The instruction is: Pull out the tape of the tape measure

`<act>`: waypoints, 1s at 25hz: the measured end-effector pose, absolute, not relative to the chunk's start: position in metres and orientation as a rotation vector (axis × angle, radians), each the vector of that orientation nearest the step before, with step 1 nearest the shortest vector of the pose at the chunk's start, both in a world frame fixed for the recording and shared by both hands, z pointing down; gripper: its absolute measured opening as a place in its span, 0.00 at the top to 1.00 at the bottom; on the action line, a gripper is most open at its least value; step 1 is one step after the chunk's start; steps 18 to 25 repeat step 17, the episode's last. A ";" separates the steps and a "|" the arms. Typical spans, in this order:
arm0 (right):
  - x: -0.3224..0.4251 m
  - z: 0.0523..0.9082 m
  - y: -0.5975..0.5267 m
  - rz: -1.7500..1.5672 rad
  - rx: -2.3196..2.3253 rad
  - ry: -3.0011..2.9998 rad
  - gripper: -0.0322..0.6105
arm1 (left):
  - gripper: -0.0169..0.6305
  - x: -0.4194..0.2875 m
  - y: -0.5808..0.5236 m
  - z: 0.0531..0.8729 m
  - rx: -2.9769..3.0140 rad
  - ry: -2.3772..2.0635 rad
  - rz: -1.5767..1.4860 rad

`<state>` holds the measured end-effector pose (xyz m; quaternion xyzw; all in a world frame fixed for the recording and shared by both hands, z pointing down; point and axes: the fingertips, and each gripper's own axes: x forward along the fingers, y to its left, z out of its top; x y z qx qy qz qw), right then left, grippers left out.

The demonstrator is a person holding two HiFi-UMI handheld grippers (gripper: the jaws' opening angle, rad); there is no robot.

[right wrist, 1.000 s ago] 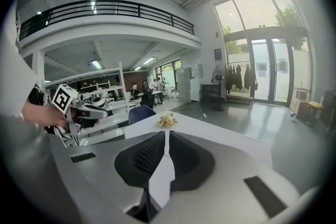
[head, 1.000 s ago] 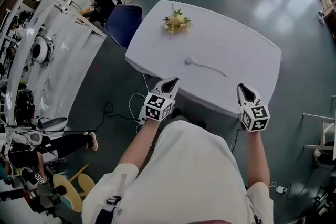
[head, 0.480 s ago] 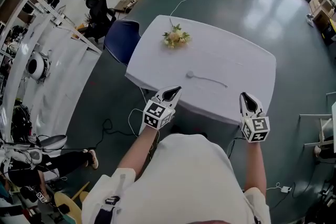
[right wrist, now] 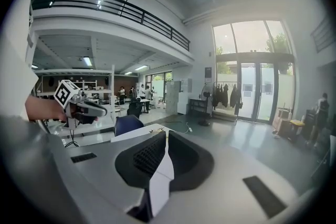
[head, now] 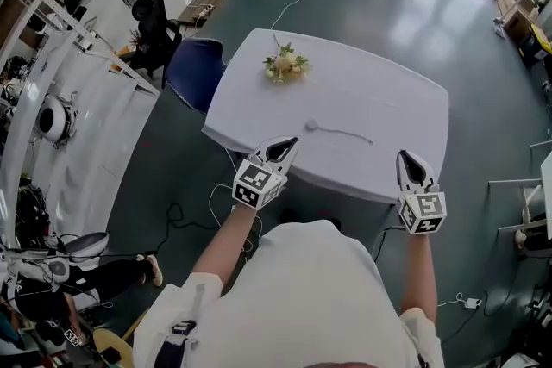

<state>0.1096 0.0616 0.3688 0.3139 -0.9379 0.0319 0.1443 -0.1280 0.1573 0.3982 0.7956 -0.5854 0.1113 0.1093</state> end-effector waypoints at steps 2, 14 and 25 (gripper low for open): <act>0.111 0.370 0.062 0.102 0.917 -2.698 0.89 | 0.96 -0.128 0.157 0.400 2.339 -1.717 0.326; 0.111 0.368 0.059 0.153 0.917 -2.714 0.89 | 0.96 -0.133 0.157 0.401 2.318 -1.721 0.288; 0.105 0.371 0.058 0.143 0.904 -2.718 0.89 | 0.96 -0.136 0.156 0.405 2.318 -1.721 0.300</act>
